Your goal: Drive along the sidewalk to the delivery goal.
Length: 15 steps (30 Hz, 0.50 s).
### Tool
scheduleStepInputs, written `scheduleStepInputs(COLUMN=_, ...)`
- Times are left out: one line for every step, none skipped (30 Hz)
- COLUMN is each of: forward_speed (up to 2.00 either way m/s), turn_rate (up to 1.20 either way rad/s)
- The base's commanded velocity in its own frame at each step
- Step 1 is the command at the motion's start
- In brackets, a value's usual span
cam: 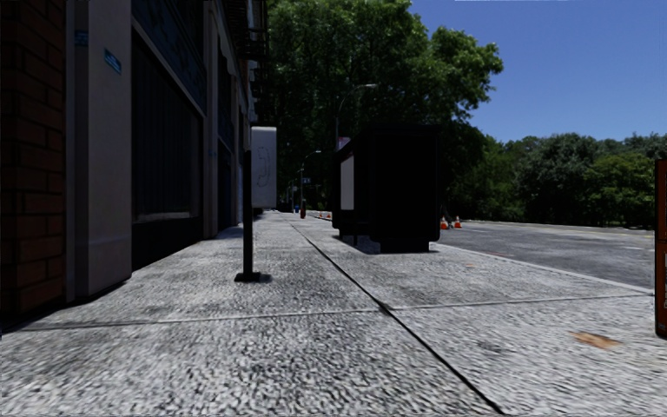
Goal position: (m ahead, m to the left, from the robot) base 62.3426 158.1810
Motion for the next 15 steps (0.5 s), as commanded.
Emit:
scheduleStepInputs(forward_speed=2.00, turn_rate=-0.03)
scheduleStepInputs(forward_speed=2.00, turn_rate=0.00)
scheduleStepInputs(forward_speed=2.00, turn_rate=0.00)
scheduleStepInputs(forward_speed=2.00, turn_rate=0.00)
scheduleStepInputs(forward_speed=2.00, turn_rate=0.00)
scheduleStepInputs(forward_speed=2.00, turn_rate=0.00)
scheduleStepInputs(forward_speed=2.00, turn_rate=0.00)
scheduleStepInputs(forward_speed=2.00, turn_rate=0.00)
scheduleStepInputs(forward_speed=2.00, turn_rate=0.00)
scheduleStepInputs(forward_speed=2.00, turn_rate=0.00)
scheduleStepInputs(forward_speed=2.00, turn_rate=0.00)
scheduleStepInputs(forward_speed=2.00, turn_rate=0.00)
scheduleStepInputs(forward_speed=2.00, turn_rate=0.00)
scheduleStepInputs(forward_speed=2.00, turn_rate=0.00)
scheduleStepInputs(forward_speed=2.00, turn_rate=0.00)
